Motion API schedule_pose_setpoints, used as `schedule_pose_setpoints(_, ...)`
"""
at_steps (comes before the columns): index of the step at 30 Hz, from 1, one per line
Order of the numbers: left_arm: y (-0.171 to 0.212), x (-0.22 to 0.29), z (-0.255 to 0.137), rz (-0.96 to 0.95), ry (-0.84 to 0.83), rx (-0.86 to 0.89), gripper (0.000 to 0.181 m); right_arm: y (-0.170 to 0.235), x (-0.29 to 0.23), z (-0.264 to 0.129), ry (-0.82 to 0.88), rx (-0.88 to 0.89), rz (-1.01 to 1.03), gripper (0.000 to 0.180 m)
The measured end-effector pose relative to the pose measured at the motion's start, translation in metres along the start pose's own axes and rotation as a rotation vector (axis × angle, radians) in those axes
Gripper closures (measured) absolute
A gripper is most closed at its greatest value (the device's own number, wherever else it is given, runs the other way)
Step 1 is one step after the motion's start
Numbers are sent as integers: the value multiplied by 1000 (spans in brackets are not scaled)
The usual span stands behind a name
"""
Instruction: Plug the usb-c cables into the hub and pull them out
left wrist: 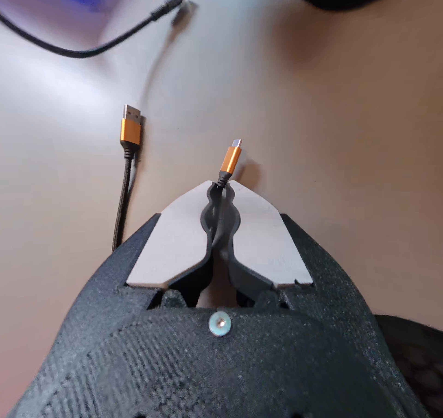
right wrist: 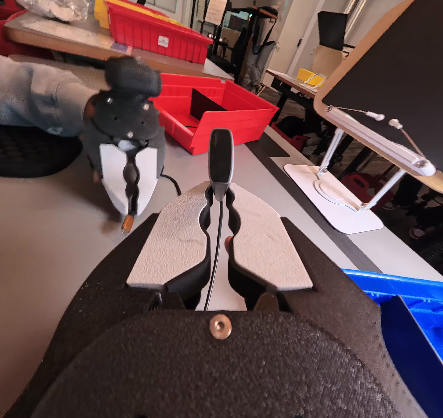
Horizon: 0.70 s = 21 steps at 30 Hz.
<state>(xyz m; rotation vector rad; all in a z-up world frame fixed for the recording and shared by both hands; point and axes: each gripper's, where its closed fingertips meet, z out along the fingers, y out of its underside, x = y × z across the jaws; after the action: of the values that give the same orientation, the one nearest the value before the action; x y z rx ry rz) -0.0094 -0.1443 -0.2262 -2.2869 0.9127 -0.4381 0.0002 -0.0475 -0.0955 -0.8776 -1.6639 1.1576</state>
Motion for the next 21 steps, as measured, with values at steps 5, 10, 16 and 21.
schedule_pose_setpoints(5,-29,-7,-30,-242,70,183,173,20,-21,1,-88,-129,-162,171)
schedule_pose_setpoints(10,-48,-4,-40,-292,64,216,174,34,-44,7,-150,-227,-336,171)
schedule_pose_setpoints(16,-48,-3,-33,-285,-15,163,173,46,-60,15,-170,-302,-490,171)
schedule_pose_setpoints(21,-45,-4,-30,-258,-55,121,173,55,-66,18,-178,-347,-553,170)
